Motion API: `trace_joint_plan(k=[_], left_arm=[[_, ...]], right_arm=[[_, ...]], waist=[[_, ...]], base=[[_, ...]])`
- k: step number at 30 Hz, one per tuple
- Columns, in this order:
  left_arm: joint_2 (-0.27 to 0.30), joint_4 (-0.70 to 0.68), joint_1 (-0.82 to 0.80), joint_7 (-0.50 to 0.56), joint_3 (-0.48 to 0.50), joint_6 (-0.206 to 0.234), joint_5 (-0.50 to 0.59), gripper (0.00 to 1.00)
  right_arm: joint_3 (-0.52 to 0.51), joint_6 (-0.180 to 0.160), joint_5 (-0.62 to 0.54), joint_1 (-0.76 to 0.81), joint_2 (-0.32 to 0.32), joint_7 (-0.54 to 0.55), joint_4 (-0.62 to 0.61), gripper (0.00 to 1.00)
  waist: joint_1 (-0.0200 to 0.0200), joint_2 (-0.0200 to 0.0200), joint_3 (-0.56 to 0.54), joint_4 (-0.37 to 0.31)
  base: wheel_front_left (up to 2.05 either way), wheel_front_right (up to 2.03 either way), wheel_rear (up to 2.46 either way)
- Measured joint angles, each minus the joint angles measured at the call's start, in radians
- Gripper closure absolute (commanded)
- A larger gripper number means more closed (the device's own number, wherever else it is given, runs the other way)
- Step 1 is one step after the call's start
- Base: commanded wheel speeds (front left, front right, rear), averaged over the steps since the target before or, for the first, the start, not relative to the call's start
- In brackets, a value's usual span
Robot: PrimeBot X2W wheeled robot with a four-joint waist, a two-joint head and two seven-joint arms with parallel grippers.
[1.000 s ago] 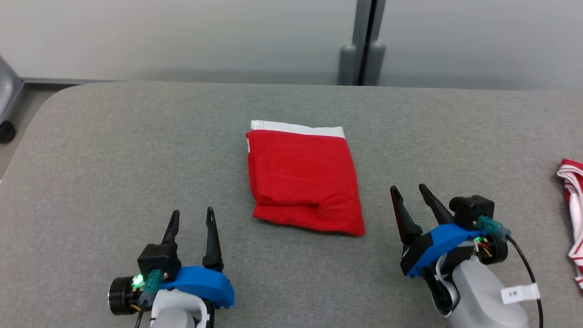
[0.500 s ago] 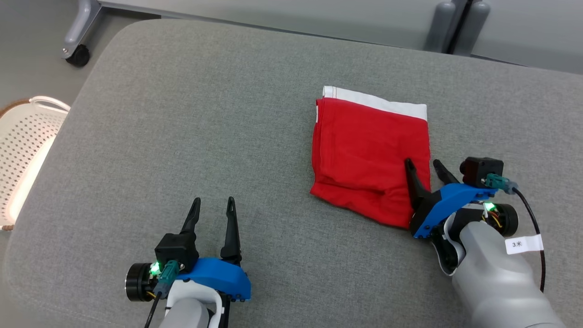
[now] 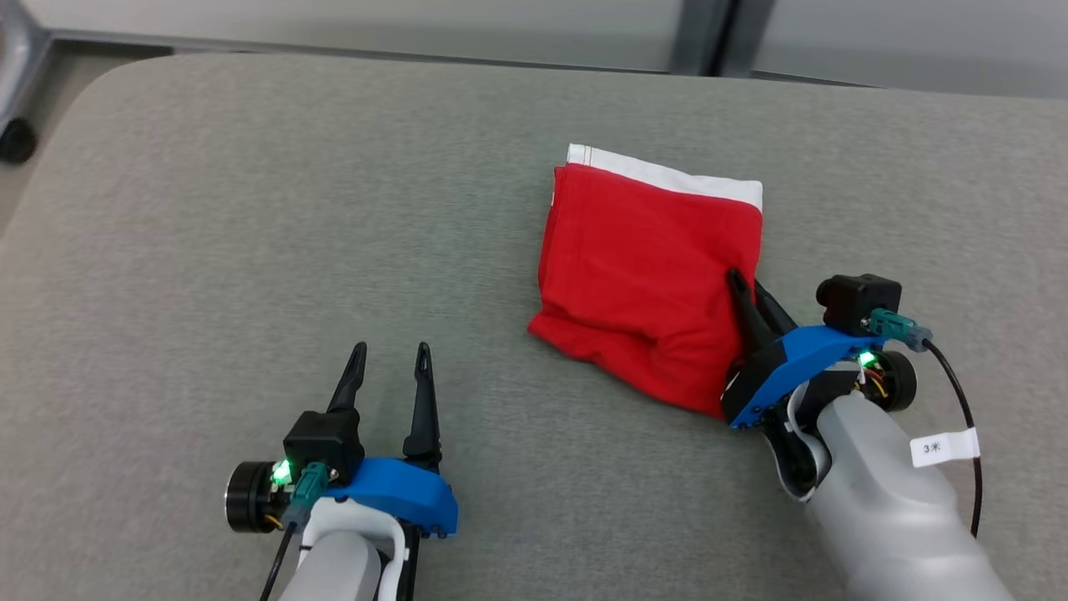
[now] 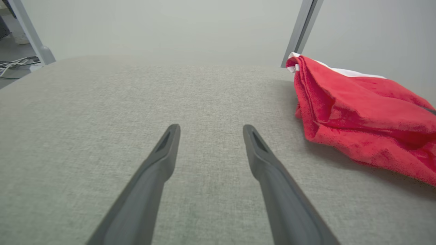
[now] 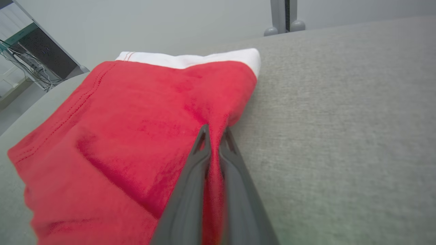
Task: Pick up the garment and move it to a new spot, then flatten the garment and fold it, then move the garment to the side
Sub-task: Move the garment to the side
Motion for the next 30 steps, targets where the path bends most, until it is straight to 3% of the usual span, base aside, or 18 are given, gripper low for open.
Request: trace_joint_plan(k=[9, 19, 24, 30], left_arm=[[-0.001, 0.013, -0.031, 0.0, -0.032, -0.022, 0.003, 0.0], [-0.001, 0.036, -0.037, 0.0, -0.066, -0.035, 0.001, 0.0], [-0.002, 0.037, -0.04, 0.0, -0.109, -0.038, -0.015, 0.0], [-0.002, 0.06, -0.041, 0.0, -0.15, -0.042, -0.021, 0.0]], right_arm=[[0.119, 0.0, 0.051, 0.091, 0.0, 0.0, -0.135, 1.0], [0.199, 0.0, 0.063, 0.139, -0.002, 0.0, -0.179, 1.0], [0.249, 0.0, 0.044, 0.13, -0.041, 0.0, -0.167, 1.0], [0.296, 0.0, -0.012, 0.012, -0.165, 0.0, -0.102, 1.0]], waist=[[-0.0002, 0.0, 0.001, -0.28], [-0.0002, -0.0002, -0.043, -0.556], [-0.0003, -0.0002, -0.066, -0.62], [-0.0001, -0.0002, -0.054, -0.592]], base=[[0.0, 0.0, 0.0], [0.0, 0.0, 0.0], [0.0, 0.0, 0.0], [0.0, 0.0, 0.0]])
